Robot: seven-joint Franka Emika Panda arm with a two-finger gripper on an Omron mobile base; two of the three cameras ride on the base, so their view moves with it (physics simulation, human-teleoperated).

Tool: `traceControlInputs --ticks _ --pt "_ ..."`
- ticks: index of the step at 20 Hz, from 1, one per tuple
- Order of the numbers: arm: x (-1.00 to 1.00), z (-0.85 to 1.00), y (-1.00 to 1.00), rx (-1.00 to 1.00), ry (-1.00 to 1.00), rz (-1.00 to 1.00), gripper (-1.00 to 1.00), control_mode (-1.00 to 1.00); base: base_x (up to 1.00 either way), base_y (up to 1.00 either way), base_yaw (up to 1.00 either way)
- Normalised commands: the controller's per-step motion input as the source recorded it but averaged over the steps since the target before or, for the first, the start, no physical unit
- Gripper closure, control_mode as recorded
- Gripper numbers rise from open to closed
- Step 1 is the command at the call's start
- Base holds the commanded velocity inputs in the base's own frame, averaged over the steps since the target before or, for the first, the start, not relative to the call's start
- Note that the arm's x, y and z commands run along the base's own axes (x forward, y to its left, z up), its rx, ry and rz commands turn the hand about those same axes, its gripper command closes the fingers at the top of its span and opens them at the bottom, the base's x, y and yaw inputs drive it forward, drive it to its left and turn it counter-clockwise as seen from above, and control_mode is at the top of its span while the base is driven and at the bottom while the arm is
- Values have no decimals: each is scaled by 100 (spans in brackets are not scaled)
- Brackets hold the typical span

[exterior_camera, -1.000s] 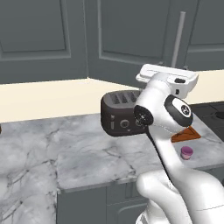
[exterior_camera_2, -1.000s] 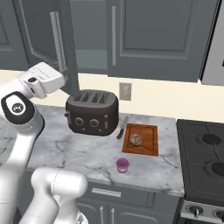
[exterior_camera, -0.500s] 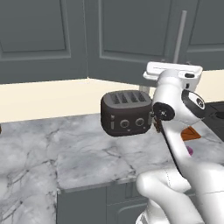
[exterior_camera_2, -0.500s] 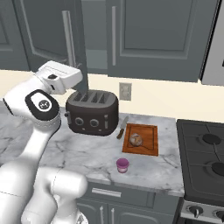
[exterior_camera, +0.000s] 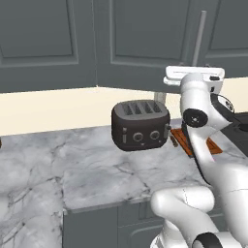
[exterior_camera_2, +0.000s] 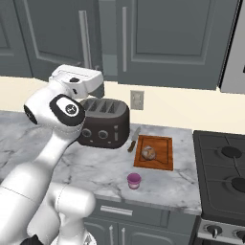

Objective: Pick the bread, place it on the cutting board, pick the jam, place it on the counter, and close the cabinet.

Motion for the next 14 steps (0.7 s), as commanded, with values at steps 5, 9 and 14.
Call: traceControlInputs --ticks 5,9,14 --pt "48 -16 -11 0 0 8 -100 -100 0 0 0" --pt "50 -18 0 0 0 4 -100 -100 0 0 0" --pt "50 -16 0 0 0 1 -100 -100 0 0 0"
